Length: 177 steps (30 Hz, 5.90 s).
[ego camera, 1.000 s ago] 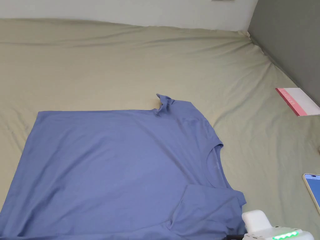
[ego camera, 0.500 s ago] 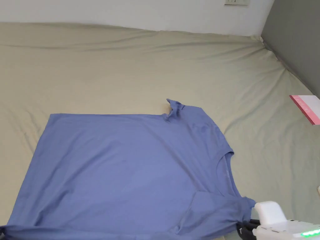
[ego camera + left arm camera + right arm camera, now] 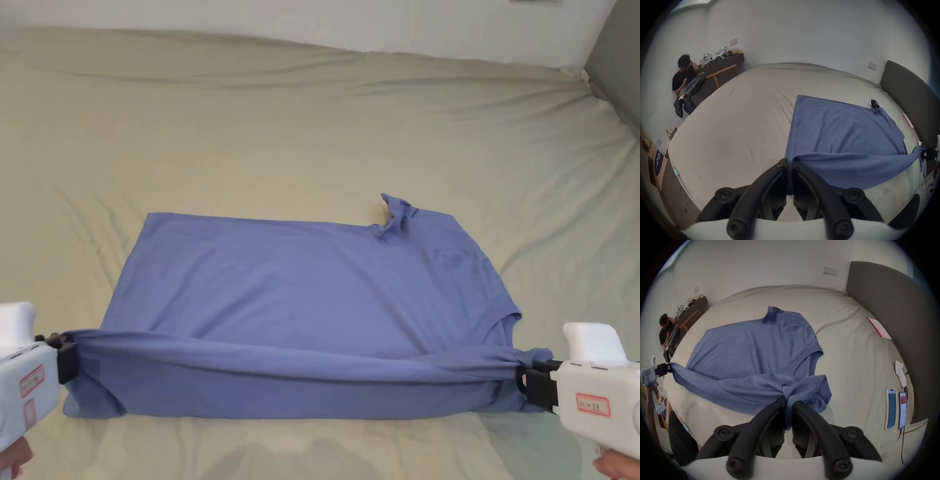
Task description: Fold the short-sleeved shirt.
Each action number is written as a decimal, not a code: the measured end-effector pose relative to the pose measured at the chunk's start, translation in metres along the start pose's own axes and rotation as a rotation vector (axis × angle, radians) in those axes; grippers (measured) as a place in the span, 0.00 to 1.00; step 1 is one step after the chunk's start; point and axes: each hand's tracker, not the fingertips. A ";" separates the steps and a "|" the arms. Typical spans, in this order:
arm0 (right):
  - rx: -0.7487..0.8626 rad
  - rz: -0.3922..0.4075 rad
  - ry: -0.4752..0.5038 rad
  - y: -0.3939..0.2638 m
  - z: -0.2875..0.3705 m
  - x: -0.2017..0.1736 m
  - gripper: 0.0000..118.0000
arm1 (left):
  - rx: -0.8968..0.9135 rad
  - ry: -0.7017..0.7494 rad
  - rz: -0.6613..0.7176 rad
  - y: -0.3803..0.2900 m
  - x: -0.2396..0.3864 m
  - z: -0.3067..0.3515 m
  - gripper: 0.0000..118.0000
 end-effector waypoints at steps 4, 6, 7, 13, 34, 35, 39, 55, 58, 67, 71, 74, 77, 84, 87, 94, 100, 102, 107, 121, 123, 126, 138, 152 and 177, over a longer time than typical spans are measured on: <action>-0.057 -0.015 -0.022 0.016 -0.038 -0.002 0.07 | -0.038 0.005 -0.011 0.009 0.005 -0.038 0.03; -0.078 -0.011 -0.032 0.023 -0.057 -0.002 0.07 | -0.067 0.016 -0.024 0.011 0.009 -0.058 0.03; -0.085 -0.005 -0.037 0.026 -0.065 -0.003 0.07 | -0.079 0.018 -0.031 0.012 0.010 -0.067 0.03; -0.175 0.007 -0.054 0.037 -0.112 -0.001 0.07 | -0.154 0.042 -0.087 0.011 0.015 -0.113 0.03; 0.554 0.151 -0.099 0.096 0.087 -0.058 0.86 | 0.474 -0.045 -0.123 0.094 0.067 0.085 0.95; 0.593 0.162 -0.103 0.095 0.100 -0.067 0.86 | 0.497 -0.044 -0.134 0.095 0.073 0.098 0.95; 0.660 0.204 -0.050 0.085 0.136 -0.097 0.84 | 0.526 -0.061 -0.195 0.091 0.092 0.132 0.77; 0.686 0.330 -0.118 0.055 0.129 -0.140 0.01 | 0.548 -0.029 -0.277 0.065 0.109 0.142 0.00; 0.668 0.322 -0.122 0.052 0.127 -0.132 0.01 | 0.437 -0.031 -0.234 0.056 0.090 0.115 0.00; 0.560 0.278 -0.160 0.032 0.109 -0.099 0.01 | -0.156 0.024 -0.106 -0.026 0.012 -0.030 0.53; 0.517 0.267 -0.196 0.027 0.102 -0.085 0.01 | -0.284 0.041 0.009 -0.044 -0.006 -0.075 0.89; 0.473 0.267 -0.222 0.025 0.097 -0.074 0.01 | -0.273 0.063 -0.003 -0.045 -0.003 -0.088 0.89; 0.430 0.263 -0.244 0.024 0.091 -0.061 0.01 | -0.252 0.063 -0.070 -0.045 0.003 -0.092 0.86; 0.228 0.200 -0.209 0.029 0.050 -0.032 0.51 | -0.160 0.048 -0.266 -0.027 0.034 -0.062 0.04; 0.051 0.091 -0.068 0.028 0.013 -0.016 0.94 | -0.074 0.032 -0.214 -0.015 0.033 -0.040 0.04; -0.171 -0.037 -0.234 0.012 -0.086 0.013 0.94 | -0.002 0.036 -0.250 -0.002 0.036 -0.014 0.04; -0.238 -0.145 -0.125 0.003 -0.112 0.024 0.87 | -0.034 0.041 -0.259 -0.007 0.033 -0.024 0.04; -0.217 -0.128 -0.109 0.002 -0.109 0.020 0.76 | -0.053 0.043 -0.266 -0.010 0.031 -0.032 0.04; -0.183 -0.054 -0.008 0.006 -0.089 0.009 0.11 | -0.106 0.022 -0.246 -0.015 0.026 -0.045 0.04; -0.132 0.024 0.031 0.013 0.031 0.012 0.11 | -0.080 -0.013 -0.300 -0.005 0.000 0.024 0.04; -0.173 0.024 0.045 0.001 0.040 0.014 0.11 | -0.096 -0.032 -0.312 -0.008 -0.005 0.035 0.04; -0.235 -0.016 0.050 -0.026 0.039 0.021 0.11 | -0.172 -0.057 -0.344 -0.024 -0.007 0.042 0.04; -0.345 -0.013 -0.127 -0.092 -0.022 0.031 0.83 | -0.360 -0.038 -0.421 -0.097 -0.002 -0.016 0.24; 0.527 0.235 -0.167 0.045 0.172 -0.054 0.83 | 0.437 -0.178 -0.106 0.057 0.024 0.135 0.77; 0.767 0.302 -0.110 0.064 0.149 -0.166 0.01 | 0.601 -0.092 -0.321 0.084 0.130 0.135 0.00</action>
